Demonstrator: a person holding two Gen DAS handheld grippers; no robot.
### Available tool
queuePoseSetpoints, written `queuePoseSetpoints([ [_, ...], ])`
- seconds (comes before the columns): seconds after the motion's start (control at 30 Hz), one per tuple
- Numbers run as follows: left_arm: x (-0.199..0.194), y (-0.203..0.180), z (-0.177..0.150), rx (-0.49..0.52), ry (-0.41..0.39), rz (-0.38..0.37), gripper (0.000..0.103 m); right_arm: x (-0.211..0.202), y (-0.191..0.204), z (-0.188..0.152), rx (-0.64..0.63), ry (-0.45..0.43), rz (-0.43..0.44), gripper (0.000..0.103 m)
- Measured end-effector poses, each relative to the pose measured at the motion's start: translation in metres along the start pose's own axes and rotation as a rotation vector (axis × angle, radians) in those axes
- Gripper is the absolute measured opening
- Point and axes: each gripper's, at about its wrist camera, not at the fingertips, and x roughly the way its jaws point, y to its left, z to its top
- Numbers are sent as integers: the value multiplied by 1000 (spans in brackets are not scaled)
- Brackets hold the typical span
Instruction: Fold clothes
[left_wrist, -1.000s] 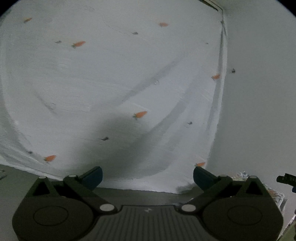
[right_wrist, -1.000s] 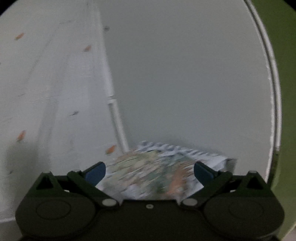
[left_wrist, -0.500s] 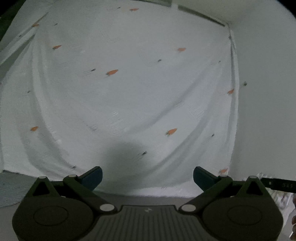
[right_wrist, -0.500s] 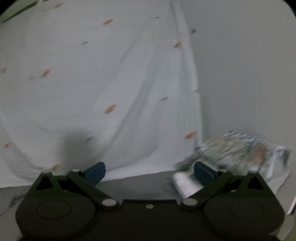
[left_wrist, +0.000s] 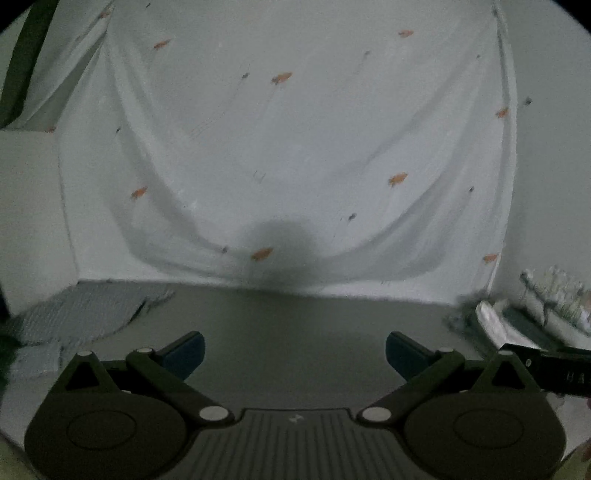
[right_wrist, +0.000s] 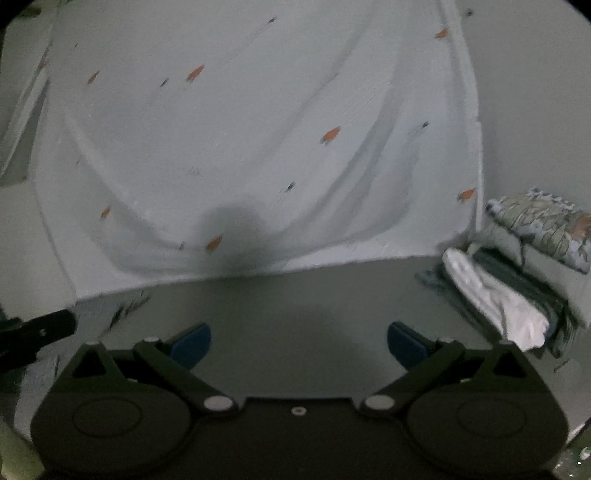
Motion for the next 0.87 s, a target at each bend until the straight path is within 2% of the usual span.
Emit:
queuePoseSetpoints([
  [0.2,-18,19,-24,7,80,18,103,-14,24,-32,-32,84,17,103],
  [0.47,-32,35,-48,9,141,31,103,-28,47,-63,-73,170,15,103],
  [0.87,-38,49,-56,8,141,28,103,-32,62,-70,-97,195,17,103],
])
